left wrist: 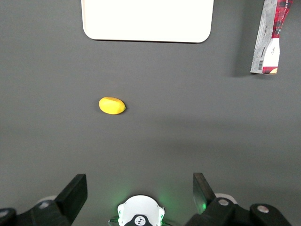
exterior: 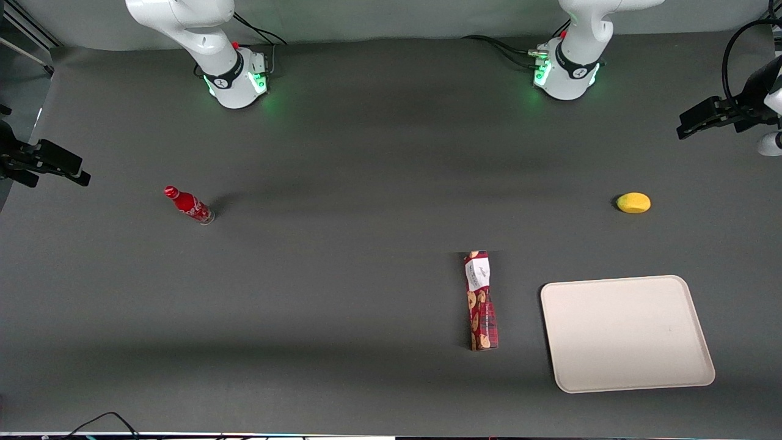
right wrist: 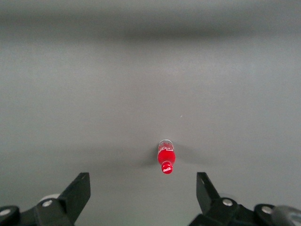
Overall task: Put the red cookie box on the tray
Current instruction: 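Move the left gripper from rest toward the red plaid cookie box, then lower the open left gripper over the end of the cookie box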
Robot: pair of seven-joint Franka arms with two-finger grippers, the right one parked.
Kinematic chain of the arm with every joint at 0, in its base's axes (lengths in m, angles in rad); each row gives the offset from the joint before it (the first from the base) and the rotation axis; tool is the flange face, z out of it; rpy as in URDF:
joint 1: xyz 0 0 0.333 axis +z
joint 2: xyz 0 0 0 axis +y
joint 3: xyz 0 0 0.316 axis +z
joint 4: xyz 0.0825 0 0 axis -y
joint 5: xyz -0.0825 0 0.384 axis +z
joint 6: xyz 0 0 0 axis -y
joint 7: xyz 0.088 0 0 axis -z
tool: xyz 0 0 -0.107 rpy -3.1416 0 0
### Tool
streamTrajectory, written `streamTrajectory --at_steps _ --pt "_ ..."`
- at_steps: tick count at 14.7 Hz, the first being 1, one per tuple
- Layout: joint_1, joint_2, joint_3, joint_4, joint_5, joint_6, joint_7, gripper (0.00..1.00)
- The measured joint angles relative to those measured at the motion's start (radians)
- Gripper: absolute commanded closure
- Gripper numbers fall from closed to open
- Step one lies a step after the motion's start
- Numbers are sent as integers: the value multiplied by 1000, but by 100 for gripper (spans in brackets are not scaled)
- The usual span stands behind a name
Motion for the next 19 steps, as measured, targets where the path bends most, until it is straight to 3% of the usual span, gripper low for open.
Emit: streamTrajectory --at_steps 11,16,19 --pt "-14 14 -13 39 -8 7 8 0" --pt "-22 199 -150 206 -40 44 -212 0" --pt "-27 350 -246 242 -47 228 -407 0"
